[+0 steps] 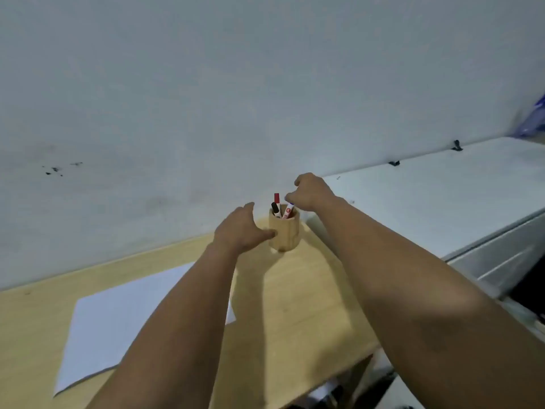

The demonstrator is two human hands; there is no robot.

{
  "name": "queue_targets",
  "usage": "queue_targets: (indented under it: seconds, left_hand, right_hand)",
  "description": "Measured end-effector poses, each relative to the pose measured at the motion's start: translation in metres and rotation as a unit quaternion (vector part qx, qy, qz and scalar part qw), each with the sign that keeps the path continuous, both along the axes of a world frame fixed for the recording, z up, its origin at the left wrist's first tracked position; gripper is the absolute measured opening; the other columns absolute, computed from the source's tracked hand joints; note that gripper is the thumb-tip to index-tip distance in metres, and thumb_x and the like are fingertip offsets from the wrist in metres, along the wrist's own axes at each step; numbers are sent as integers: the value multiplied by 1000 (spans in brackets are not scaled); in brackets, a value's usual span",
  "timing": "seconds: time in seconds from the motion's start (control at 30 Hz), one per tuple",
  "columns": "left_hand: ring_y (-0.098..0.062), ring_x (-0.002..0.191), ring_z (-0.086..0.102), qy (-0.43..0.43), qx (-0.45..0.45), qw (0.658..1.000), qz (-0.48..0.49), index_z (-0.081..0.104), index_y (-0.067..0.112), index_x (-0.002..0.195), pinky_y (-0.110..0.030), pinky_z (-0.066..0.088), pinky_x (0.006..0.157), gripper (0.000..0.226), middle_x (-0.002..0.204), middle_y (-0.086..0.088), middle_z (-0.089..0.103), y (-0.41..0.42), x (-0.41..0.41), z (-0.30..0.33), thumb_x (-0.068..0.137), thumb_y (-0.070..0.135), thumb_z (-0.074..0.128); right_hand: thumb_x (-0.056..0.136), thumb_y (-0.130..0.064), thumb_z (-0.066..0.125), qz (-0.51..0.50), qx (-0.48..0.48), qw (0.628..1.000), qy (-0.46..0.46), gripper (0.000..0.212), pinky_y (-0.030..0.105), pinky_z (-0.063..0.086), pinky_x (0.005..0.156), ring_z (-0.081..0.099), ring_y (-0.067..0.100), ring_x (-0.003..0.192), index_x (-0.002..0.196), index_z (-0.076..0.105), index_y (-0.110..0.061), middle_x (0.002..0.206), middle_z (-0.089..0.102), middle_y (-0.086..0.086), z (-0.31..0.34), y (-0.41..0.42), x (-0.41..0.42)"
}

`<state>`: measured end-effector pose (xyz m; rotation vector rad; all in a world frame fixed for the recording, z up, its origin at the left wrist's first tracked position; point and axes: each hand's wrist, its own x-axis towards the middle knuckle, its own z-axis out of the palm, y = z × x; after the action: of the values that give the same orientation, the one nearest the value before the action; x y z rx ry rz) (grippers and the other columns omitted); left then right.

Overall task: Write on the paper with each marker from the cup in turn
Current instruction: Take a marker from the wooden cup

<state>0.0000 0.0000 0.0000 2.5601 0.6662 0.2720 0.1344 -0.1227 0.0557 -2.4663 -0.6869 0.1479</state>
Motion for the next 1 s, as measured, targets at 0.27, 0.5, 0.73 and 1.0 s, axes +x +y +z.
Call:
queue_targets:
  seconds: [0.27,0.5,0.73,1.0]
  left_hand:
    - [-21,129,59,-110,-243,964,13,38,25,154,-35,49,100,103,136,5,62,-7,59,-58,68,42,91]
    - [-18,106,68,-146,-246,958,26,54,30,135,-42,57,89,73,114,8,70,-8,67,-72,71,39,88]
    - [-26,135,54,-81,-199,977,-3,34,21,157,-40,47,106,99,151,-2,55,-6,51,-35,74,41,84]
    - [-26,128,61,-153,-87,983,55,47,22,150,-46,49,106,67,145,-6,60,34,-38,58,93,51,65]
  right_hand:
    - [87,-20,80,-18,32,999,34,14,39,61,90,74,28,103,97,76,-11,100,76,5,-41,16,41]
    - [77,-12,84,-1,45,997,62,14,27,45,61,59,19,71,78,75,-2,73,66,7,-55,14,44]
    - [81,-15,90,-21,149,987,50,36,35,48,71,53,21,66,63,59,-11,69,57,7,-4,0,27]
    - [86,-23,87,31,274,960,-44,26,29,44,64,54,18,68,78,70,-5,75,64,3,88,16,-41]
